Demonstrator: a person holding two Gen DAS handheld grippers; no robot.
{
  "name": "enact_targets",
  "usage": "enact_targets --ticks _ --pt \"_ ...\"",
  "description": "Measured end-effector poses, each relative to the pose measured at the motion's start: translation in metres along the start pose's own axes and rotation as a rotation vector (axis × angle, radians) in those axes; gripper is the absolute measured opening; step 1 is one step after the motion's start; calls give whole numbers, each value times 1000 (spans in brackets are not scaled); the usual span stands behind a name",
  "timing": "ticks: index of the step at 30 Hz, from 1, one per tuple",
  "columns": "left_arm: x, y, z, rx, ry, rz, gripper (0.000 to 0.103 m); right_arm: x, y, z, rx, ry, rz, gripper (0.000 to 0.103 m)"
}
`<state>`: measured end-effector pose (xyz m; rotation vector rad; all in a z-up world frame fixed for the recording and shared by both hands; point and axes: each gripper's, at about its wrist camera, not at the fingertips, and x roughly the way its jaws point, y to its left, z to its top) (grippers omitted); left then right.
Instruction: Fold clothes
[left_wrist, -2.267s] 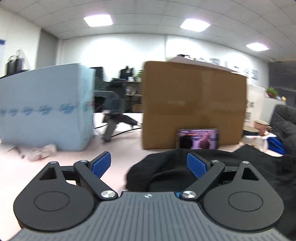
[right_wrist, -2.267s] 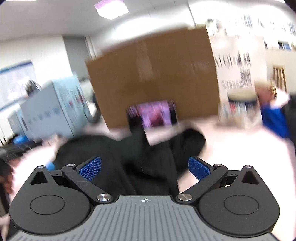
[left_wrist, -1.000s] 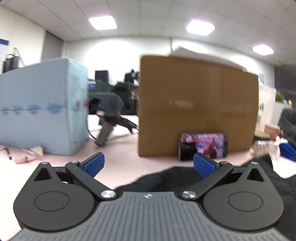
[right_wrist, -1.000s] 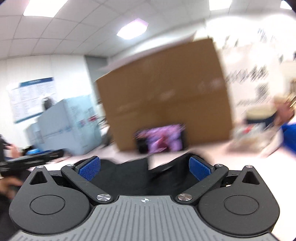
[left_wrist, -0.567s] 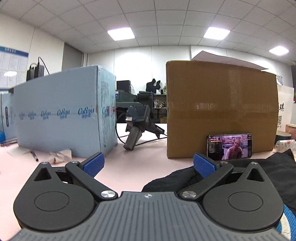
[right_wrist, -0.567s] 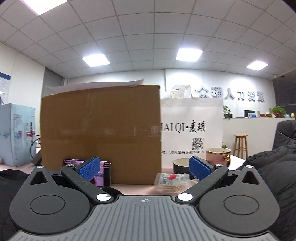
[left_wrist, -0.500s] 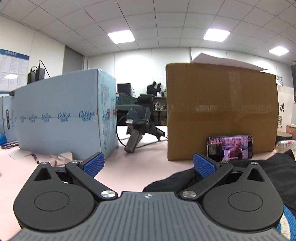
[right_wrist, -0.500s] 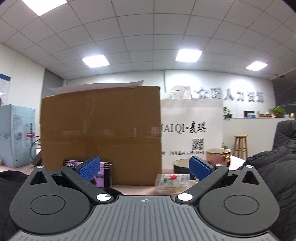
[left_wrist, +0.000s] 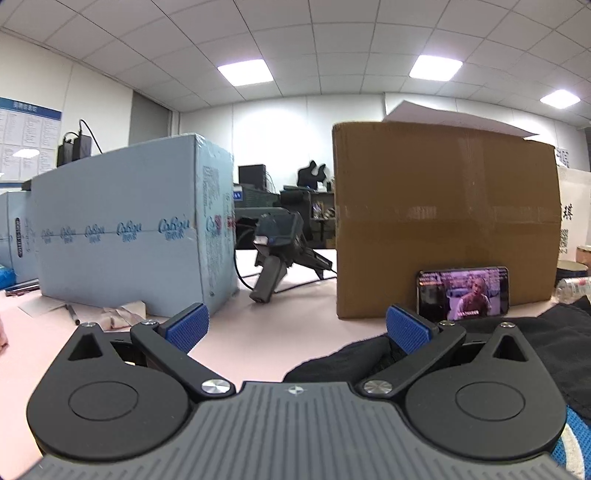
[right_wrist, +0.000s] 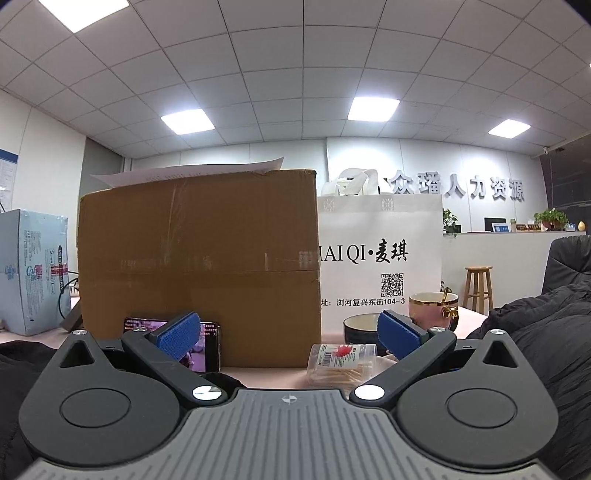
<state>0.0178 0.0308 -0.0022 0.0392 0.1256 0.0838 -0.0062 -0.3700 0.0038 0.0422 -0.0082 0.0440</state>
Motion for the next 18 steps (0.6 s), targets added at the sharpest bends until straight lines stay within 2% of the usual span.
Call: enact_targets --ticks 18 --pt "-1 -4 -2 10 7 -28 103 5 1 0 20 31 23 103"
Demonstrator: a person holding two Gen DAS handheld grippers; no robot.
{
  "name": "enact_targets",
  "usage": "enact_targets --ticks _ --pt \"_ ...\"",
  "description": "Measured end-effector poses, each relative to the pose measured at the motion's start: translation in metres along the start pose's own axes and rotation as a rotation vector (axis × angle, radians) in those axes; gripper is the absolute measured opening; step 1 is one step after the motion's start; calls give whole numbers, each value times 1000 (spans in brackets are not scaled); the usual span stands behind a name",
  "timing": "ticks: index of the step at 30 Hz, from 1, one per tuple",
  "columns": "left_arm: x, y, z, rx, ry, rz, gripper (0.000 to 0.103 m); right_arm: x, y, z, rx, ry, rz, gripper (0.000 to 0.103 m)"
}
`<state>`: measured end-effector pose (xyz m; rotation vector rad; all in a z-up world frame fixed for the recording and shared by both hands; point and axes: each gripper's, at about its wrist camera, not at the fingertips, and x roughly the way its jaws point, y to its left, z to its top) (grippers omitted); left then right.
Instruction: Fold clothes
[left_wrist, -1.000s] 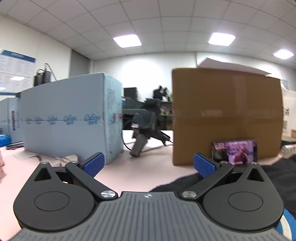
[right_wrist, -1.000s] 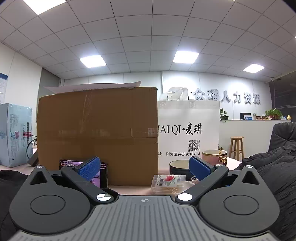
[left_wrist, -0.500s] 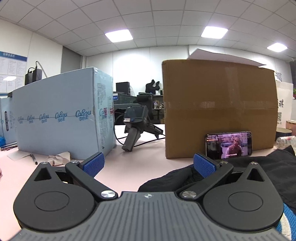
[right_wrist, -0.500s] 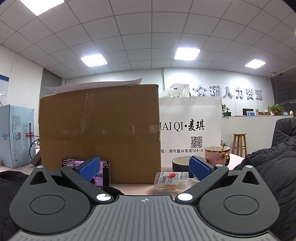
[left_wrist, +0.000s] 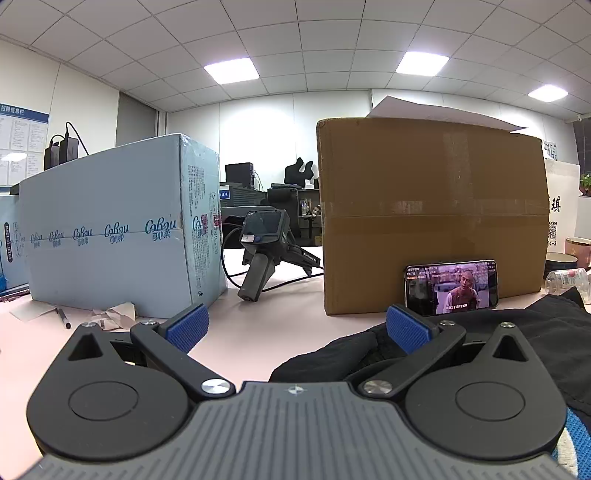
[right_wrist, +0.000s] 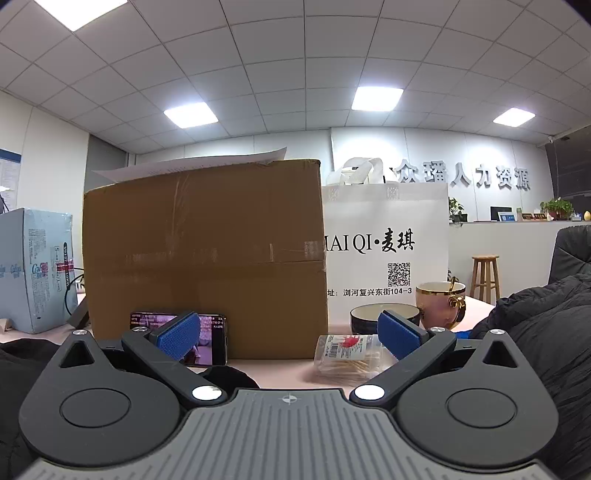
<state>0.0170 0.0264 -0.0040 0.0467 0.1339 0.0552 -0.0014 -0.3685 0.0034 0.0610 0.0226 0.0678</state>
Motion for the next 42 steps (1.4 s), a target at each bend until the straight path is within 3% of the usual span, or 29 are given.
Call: enact_targets --ticks 42 --pt "0 1 1 0 6 -30 103 4 2 0 -7 39 12 103"
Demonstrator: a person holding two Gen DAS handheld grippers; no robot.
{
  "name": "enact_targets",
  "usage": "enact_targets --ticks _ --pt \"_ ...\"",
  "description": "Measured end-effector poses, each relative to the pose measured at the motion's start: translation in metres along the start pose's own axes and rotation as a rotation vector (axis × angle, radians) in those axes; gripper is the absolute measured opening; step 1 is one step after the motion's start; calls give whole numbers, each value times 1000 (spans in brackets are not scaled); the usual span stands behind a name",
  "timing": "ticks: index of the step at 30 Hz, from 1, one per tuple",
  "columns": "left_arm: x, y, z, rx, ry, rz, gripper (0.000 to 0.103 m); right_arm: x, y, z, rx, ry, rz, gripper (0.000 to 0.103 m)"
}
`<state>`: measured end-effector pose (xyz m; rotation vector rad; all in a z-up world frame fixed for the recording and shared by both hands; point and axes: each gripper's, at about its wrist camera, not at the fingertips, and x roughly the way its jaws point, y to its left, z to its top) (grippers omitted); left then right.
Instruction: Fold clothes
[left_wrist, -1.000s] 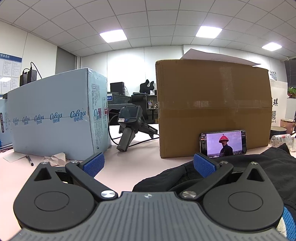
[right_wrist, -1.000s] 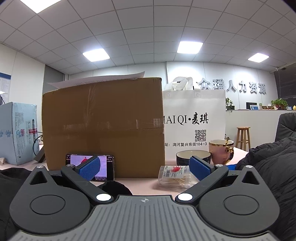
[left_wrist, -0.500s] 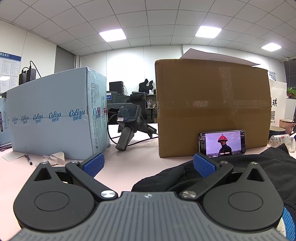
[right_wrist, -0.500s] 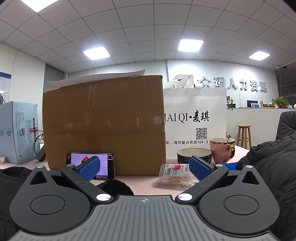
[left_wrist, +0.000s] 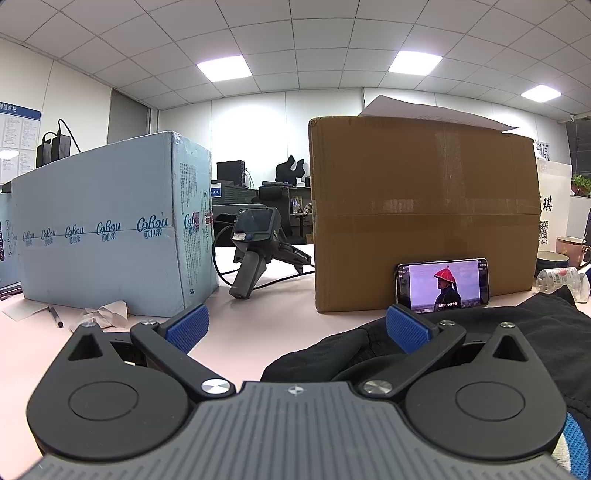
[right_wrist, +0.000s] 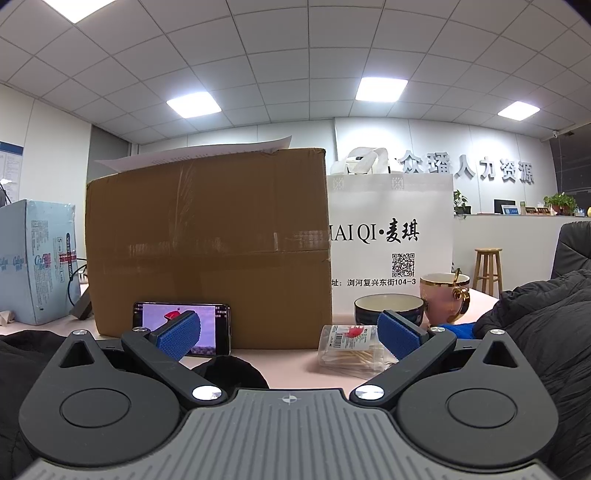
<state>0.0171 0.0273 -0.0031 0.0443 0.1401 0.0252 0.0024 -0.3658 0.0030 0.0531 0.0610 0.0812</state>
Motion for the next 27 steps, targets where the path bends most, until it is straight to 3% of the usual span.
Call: enact_targets --ticks 27 --pt "-2 -2 -1 22 -7 -15 103 2 2 0 -6 25 8 103"
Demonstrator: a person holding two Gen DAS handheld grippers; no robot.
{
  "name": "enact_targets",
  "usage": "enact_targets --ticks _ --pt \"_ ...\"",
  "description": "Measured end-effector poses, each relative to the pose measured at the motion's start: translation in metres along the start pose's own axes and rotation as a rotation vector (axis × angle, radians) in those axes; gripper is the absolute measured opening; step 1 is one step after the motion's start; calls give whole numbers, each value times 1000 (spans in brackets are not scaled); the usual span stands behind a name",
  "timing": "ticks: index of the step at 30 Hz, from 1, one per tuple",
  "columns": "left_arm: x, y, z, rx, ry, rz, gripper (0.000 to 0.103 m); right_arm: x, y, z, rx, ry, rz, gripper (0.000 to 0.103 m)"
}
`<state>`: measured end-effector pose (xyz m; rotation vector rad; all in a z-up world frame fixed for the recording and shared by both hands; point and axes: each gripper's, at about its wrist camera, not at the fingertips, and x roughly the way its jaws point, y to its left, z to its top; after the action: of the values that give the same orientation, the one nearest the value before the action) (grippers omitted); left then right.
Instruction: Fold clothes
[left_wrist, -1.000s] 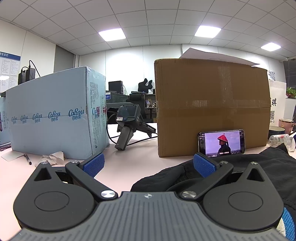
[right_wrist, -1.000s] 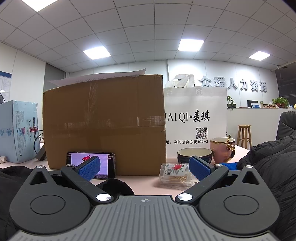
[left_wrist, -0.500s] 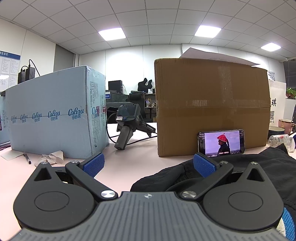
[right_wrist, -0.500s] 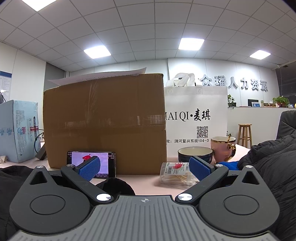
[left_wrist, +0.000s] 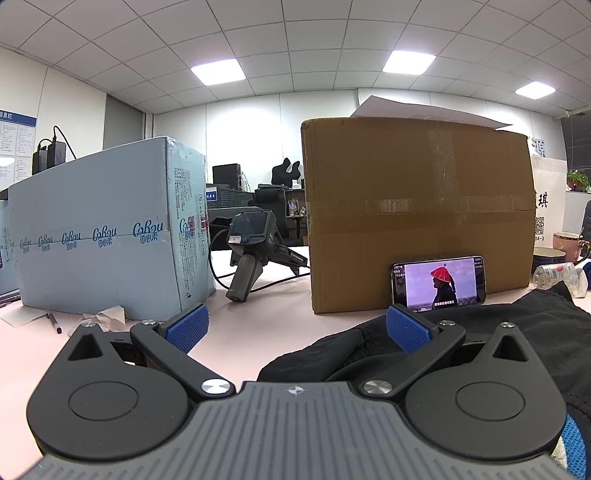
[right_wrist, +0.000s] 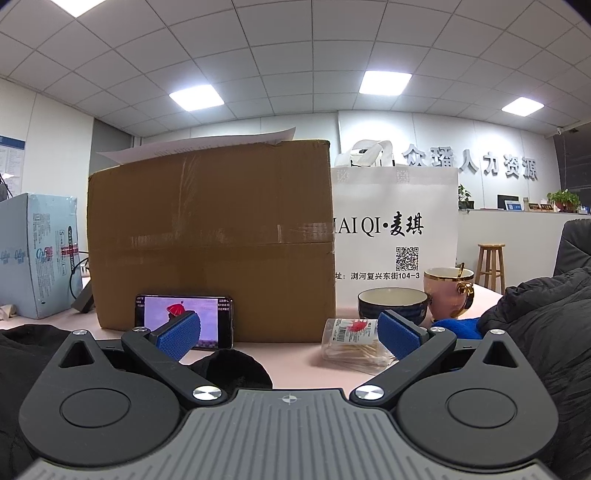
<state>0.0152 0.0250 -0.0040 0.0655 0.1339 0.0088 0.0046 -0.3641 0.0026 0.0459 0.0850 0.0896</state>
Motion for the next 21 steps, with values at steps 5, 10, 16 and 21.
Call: enact_targets --ticks 5,10,16,21 --pt "0 -1 0 7 3 6 103 1 0 0 2 8 4 103" --pt "0 -2 0 10 8 -4 103 2 0 0 3 10 8 103" --pt "1 -3 0 11 10 -8 103 3 -1 0 4 17 11 103" --pt "2 -3 -1 11 11 -6 103 4 -1 0 4 19 13 103"
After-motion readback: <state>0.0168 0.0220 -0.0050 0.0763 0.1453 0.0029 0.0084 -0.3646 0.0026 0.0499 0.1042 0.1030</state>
